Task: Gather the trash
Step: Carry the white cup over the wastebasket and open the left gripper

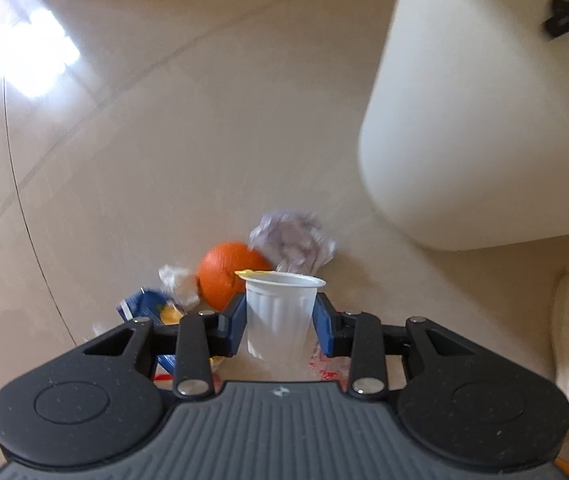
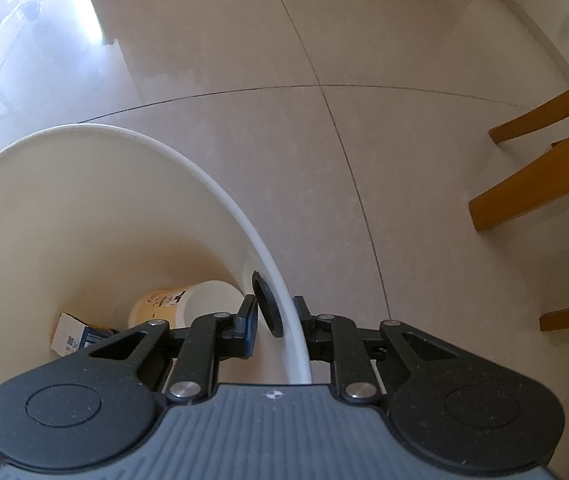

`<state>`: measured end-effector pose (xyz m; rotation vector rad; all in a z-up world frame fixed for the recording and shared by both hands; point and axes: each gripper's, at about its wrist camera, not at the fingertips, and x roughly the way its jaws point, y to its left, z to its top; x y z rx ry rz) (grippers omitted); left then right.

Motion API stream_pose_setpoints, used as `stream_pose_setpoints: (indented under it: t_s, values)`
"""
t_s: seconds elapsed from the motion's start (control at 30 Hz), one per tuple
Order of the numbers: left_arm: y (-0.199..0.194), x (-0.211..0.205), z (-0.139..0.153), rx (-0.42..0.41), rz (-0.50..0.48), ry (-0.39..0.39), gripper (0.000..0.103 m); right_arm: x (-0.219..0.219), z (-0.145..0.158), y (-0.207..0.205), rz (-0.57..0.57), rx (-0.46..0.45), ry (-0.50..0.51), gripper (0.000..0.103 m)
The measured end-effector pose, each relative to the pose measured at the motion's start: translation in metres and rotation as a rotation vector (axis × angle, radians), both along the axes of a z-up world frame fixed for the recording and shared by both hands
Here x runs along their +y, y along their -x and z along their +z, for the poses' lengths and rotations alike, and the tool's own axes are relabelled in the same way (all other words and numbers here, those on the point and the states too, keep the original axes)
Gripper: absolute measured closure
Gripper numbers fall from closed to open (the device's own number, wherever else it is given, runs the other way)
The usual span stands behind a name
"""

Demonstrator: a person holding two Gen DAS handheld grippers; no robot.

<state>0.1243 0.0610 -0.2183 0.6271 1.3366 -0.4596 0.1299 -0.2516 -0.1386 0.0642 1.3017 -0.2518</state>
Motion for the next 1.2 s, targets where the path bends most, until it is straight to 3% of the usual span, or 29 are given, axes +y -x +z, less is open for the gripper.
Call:
stream_pose_setpoints:
  t_s: [0.27,0.47,0.63,0.67,0.7,0.77,0.83,1.2]
  values:
    - [0.003,-0.047,0.108,-0.033,-0.115,0.119,0.069,-0.004,0.001,-0.001,-0.011,0.006,-0.016,0.082]
    - [0.004,-0.093,0.152,-0.048,-0.198,0.197,0.068,-0.008,0.001,-0.002,-0.027,0.022,-0.039,0.084]
    - [0.008,-0.124,0.152,-0.027,-0.250,0.260,0.068,-0.012,0.002,0.001,-0.042,0.029,-0.060,0.085]
    - [0.008,-0.128,0.151,-0.019,-0.257,0.270,0.064,-0.011,0.002,0.001,-0.042,0.031,-0.058,0.085]
    - [0.008,-0.129,0.151,-0.015,-0.258,0.270,0.057,-0.011,0.002,0.002,-0.043,0.031,-0.061,0.086]
    - [0.011,-0.131,0.146,-0.033,-0.247,0.255,0.024,-0.011,0.001,0.002,-0.044,0.032,-0.062,0.086]
    - [0.016,-0.130,0.145,-0.073,-0.238,0.243,0.022,-0.011,0.001,0.002,-0.041,0.031,-0.057,0.086]
    - [0.020,-0.112,0.128,-0.056,-0.161,0.206,0.019,-0.005,0.000,0.002,-0.035,0.030,-0.050,0.086]
